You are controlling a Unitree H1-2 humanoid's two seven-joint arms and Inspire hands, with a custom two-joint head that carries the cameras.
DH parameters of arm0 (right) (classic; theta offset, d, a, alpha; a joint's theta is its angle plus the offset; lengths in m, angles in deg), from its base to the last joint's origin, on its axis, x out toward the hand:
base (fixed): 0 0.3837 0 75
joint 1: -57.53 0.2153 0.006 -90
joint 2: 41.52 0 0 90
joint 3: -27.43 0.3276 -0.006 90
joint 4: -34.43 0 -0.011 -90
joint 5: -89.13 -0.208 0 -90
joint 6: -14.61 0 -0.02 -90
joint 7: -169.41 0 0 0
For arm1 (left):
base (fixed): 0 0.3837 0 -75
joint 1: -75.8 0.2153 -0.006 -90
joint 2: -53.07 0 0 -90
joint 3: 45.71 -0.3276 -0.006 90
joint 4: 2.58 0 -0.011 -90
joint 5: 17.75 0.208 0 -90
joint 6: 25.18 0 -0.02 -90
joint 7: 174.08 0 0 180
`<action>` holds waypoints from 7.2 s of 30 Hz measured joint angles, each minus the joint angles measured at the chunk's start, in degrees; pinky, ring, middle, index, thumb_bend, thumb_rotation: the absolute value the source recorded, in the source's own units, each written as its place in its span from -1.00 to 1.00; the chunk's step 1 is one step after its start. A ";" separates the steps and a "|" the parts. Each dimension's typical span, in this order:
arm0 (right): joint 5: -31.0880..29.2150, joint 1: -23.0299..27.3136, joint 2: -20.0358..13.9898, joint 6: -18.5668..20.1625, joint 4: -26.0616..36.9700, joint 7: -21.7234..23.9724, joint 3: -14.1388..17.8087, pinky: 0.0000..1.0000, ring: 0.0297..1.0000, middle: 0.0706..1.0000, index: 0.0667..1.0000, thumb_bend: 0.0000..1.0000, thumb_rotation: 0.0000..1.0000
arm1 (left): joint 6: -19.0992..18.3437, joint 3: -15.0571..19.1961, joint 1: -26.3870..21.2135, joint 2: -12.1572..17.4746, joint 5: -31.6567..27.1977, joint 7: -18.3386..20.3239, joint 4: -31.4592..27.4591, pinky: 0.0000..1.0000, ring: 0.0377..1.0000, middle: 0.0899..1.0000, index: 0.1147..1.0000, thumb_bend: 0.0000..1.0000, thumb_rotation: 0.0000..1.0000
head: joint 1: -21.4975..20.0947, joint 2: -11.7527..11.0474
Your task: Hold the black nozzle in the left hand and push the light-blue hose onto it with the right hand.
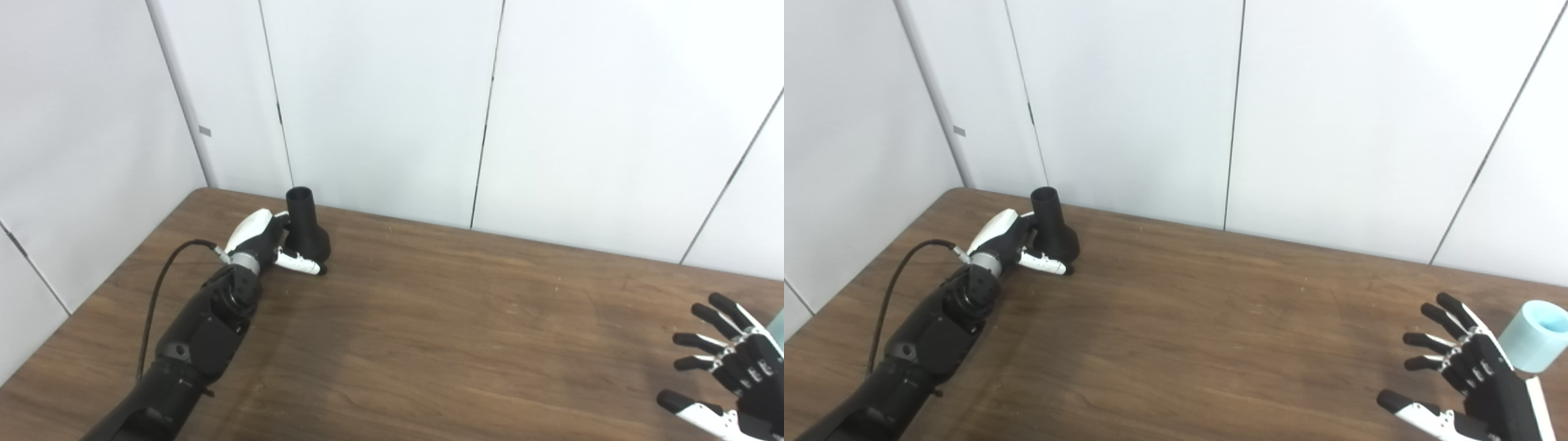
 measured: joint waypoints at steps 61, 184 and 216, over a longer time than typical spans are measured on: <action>1.41 0.28 0.37 2.53 1.53 -0.48 -0.50 0.00 0.29 0.59 0.69 0.49 -0.81 | 13.80 -5.94 1.96 -2.30 1.98 -4.28 -2.25 -0.04 -0.03 -0.10 -0.18 0.05 -1.00 | -3.69 1.93; 57.85 37.21 -22.92 27.22 -21.45 39.96 -1.27 0.55 0.81 0.85 0.75 0.82 -0.73 | 33.13 -22.94 1.41 -10.87 7.65 5.57 -9.03 0.03 -0.06 -0.18 -0.14 0.05 -1.00 | -46.32 -3.96; 54.05 33.88 -25.20 26.82 -31.61 23.57 -8.82 0.44 0.67 0.64 0.61 0.80 -0.76 | 33.40 -22.78 1.79 -10.35 7.52 5.45 -9.36 0.04 -0.03 -0.17 -0.15 0.05 -1.00 | -45.79 -3.78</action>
